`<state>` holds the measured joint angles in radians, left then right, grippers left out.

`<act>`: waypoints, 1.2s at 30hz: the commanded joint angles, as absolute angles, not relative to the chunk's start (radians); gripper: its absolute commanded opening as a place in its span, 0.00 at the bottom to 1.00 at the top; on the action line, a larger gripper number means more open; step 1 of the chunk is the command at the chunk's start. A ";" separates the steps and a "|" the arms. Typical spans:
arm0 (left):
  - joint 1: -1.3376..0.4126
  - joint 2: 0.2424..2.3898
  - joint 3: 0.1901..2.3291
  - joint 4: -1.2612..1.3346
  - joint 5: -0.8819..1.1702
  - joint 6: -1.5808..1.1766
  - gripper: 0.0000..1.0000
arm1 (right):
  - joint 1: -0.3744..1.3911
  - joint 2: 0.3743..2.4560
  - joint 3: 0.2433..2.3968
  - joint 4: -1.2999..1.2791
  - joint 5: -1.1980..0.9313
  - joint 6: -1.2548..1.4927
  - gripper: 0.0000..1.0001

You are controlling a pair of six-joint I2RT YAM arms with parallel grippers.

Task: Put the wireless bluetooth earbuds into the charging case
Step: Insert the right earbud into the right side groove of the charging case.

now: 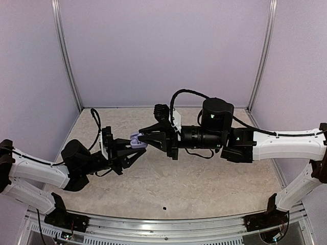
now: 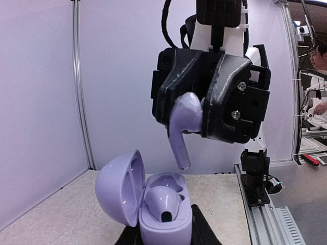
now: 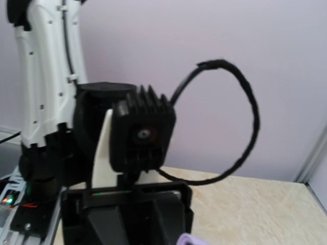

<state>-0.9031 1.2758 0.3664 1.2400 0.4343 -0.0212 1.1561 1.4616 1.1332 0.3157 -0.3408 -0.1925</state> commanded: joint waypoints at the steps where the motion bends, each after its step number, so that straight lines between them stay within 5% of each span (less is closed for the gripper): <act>1: -0.916 1.261 0.394 1.236 0.347 -0.003 0.03 | 1.171 1.465 1.125 0.388 -0.233 -0.158 0.10; 36: -0.918 1.256 0.373 1.264 0.276 -0.003 0.03 | 1.175 1.540 1.114 0.446 -0.214 -0.063 0.09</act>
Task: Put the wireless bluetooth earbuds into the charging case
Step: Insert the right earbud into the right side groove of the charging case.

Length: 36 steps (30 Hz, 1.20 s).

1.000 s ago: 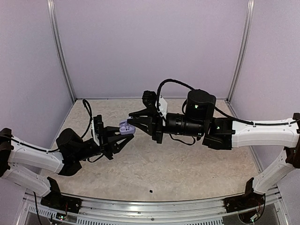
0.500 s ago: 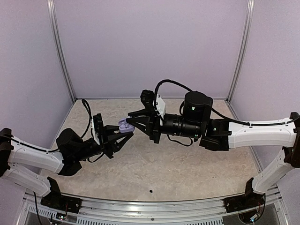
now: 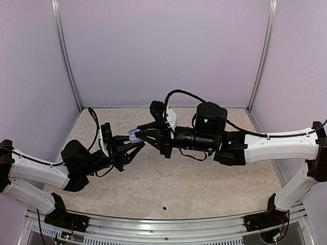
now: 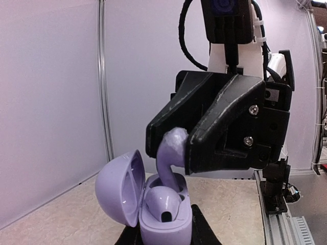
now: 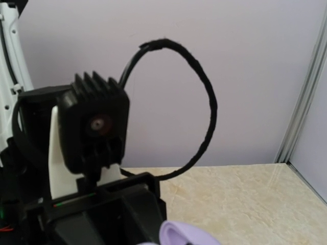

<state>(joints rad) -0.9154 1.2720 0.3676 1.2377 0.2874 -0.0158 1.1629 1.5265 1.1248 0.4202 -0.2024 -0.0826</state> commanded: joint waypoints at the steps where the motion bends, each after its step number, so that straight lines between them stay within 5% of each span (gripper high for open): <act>1: -0.916 1.255 0.371 1.268 0.275 -0.004 0.03 | 1.175 1.540 1.113 0.448 -0.215 -0.060 0.09; 23: -0.901 1.248 0.367 1.269 0.285 -0.011 0.03 | 1.175 1.521 1.092 0.390 -0.200 -0.072 0.17; 36: -0.900 1.249 0.367 1.269 0.301 -0.013 0.03 | 1.175 1.501 1.091 0.376 -0.171 -0.088 0.31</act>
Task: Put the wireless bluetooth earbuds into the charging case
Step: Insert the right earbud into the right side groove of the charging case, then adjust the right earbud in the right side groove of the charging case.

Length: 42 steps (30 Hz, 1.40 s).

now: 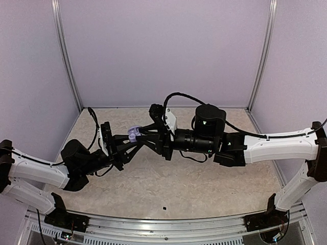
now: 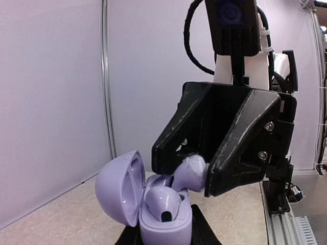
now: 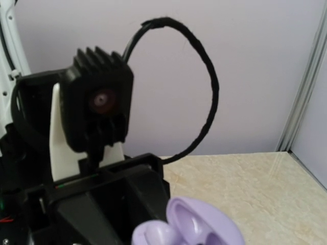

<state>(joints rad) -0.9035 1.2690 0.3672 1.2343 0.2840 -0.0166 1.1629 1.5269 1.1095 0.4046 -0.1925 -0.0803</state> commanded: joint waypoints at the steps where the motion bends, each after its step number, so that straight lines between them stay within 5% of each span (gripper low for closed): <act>1: -0.900 1.250 0.367 1.269 0.303 -0.014 0.03 | 1.175 1.500 1.091 0.374 -0.171 -0.090 0.32; 21: -0.900 1.253 0.371 1.254 0.313 -0.012 0.03 | 1.175 1.422 1.099 0.308 -0.114 -0.146 0.58; 42: -0.911 1.264 0.387 1.231 0.321 -0.003 0.03 | 1.174 1.465 1.131 0.293 -0.009 -0.116 0.60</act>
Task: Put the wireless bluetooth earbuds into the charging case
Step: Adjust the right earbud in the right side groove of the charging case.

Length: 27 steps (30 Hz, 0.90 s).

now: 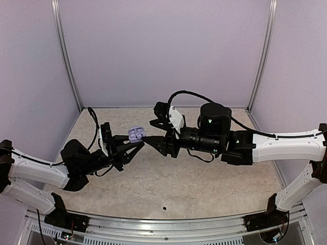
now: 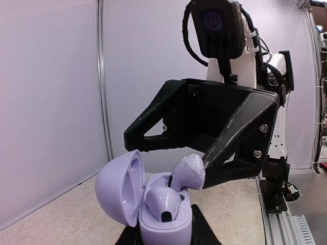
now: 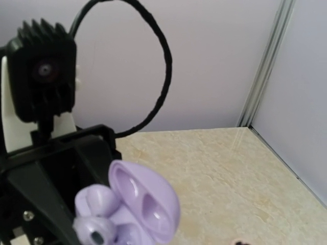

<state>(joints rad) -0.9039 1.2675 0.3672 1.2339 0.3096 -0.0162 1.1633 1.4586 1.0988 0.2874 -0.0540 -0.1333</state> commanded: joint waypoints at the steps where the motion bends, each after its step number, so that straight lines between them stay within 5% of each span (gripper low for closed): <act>1: -0.913 1.263 0.386 1.230 0.321 -0.003 0.03 | 1.172 1.465 1.130 0.293 -0.008 -0.113 0.60; 19: -0.914 1.255 0.376 1.227 0.300 0.016 0.03 | 1.135 1.467 1.139 0.255 0.062 -0.058 0.58; 27: -0.911 1.253 0.373 1.232 0.282 0.010 0.03 | 1.137 1.417 1.078 0.289 -0.095 -0.070 0.63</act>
